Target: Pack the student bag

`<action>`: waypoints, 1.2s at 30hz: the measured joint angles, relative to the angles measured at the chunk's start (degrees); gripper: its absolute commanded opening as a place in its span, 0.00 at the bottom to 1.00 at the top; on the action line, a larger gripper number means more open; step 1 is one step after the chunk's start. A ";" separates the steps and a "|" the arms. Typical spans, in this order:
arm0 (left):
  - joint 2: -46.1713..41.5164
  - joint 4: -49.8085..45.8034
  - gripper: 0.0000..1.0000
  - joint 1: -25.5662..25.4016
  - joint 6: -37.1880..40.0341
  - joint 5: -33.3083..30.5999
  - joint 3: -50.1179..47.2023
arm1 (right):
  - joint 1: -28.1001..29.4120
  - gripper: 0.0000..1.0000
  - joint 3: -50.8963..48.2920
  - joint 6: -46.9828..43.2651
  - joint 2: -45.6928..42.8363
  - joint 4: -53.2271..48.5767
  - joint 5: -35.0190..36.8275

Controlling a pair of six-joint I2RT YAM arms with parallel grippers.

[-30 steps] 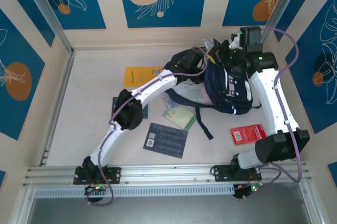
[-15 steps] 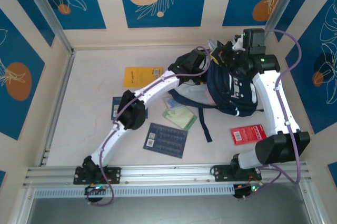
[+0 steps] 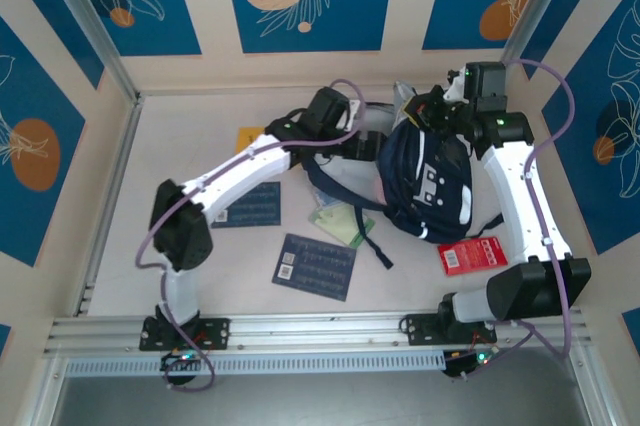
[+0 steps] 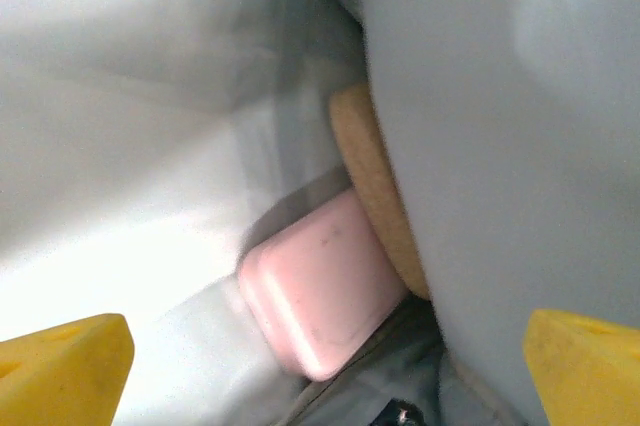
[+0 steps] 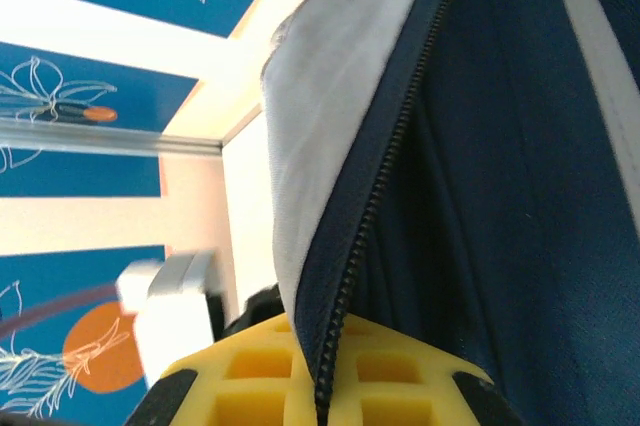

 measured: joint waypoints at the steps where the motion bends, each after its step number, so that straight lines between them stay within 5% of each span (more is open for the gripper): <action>1: -3.08 -0.83 1.00 0.50 0.81 -0.15 -2.23 | -0.70 0.00 0.94 -0.55 0.70 -0.07 0.98; 7: -14.05 -1.51 1.00 0.96 4.11 -0.13 -7.93 | -3.54 0.00 4.70 -2.97 4.20 0.31 4.70; 17: -18.60 -2.27 0.95 5.53 1.66 -2.25 -21.73 | -3.39 0.00 8.37 -9.99 7.93 -1.07 9.79; 23: -17.03 2.84 0.92 11.41 -5.73 -0.17 -31.98 | -1.60 0.00 8.20 -12.22 7.89 -1.97 10.80; 36: -2.47 20.20 0.75 12.22 -16.26 6.86 -36.39 | -1.38 0.00 1.46 -12.50 3.37 1.27 7.69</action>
